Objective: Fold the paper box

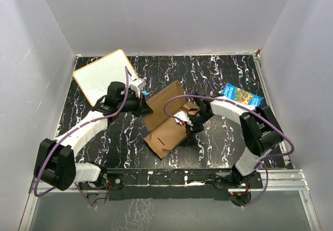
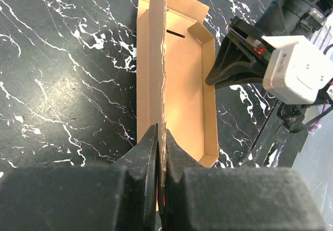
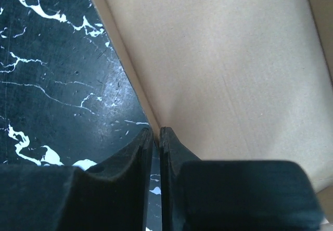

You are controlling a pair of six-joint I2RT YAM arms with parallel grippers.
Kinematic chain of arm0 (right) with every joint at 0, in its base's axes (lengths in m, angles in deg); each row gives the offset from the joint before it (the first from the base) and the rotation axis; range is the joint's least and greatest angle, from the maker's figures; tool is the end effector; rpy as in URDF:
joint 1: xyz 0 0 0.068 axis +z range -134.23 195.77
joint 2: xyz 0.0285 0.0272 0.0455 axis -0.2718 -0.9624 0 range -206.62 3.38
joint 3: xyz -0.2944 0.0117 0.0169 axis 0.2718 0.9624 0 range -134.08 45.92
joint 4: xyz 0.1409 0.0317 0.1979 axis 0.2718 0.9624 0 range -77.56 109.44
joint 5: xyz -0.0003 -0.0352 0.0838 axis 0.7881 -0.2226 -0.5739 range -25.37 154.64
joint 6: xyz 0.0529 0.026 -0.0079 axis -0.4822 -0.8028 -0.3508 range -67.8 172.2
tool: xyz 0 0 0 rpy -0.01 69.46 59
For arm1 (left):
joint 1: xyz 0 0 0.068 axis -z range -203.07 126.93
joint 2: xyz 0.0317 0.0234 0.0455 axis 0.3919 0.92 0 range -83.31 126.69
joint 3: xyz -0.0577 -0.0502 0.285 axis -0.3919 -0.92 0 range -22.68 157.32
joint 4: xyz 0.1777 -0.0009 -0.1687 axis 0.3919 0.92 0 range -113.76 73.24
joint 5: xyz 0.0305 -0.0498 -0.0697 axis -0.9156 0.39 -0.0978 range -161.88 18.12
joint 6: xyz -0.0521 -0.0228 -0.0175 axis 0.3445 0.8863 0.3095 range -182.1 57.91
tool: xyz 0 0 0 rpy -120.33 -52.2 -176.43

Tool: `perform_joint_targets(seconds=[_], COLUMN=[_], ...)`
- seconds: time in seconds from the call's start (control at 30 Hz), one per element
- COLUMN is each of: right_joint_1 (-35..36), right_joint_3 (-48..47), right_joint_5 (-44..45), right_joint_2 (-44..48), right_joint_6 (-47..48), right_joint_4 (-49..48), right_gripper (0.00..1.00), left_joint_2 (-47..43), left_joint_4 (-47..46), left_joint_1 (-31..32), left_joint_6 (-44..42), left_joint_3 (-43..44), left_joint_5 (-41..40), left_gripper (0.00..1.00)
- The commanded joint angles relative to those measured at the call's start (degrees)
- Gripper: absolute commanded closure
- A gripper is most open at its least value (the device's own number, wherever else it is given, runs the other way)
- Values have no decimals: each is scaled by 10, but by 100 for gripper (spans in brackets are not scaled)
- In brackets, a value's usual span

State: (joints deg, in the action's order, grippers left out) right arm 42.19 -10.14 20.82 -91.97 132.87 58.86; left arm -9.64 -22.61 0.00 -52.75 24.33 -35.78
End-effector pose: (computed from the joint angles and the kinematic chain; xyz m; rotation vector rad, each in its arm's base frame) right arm 0.2272 0.1466 0.1966 -2.1067 1.5078 0.8831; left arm 0.2348 -0.1278 0.2896 0.6488 1.9989 -0.9925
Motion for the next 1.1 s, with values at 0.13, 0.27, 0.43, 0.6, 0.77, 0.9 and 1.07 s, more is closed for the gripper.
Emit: perform_joint_targets(seconds=[0.13,0.27,0.43,0.6,0.77,0.9,1.07], right_joint_1=[11,11,11,11,11,10,-15], right_joint_3=[-41,-31,-8,11,30,43,31], right_joint_5=[40,61,83,92,124,137,10], right_joint_2=[-43,-43,-43,-37,-28,-18,33], right_joint_6=[-111,-154,-202,-227,-262,-276,-231], right_joint_4=[-53,-85,-138,-170,-216,-233,-151], right_gripper=[87,87,83,77,75,71,55], left_joint_2=[9,12,23,35,44,45,45], left_joint_4=[5,8,4,7,8,8,27], left_joint_1=[2,2,2,2,2,2,0], left_joint_6=[-7,-9,-1,-2,-7,-7,-14], left_joint_3=[-10,-11,-14,-19,-20,-21,-13], left_joint_5=[61,57,58,44,27,16,-17], left_gripper=[100,100,100,100,100,100,100])
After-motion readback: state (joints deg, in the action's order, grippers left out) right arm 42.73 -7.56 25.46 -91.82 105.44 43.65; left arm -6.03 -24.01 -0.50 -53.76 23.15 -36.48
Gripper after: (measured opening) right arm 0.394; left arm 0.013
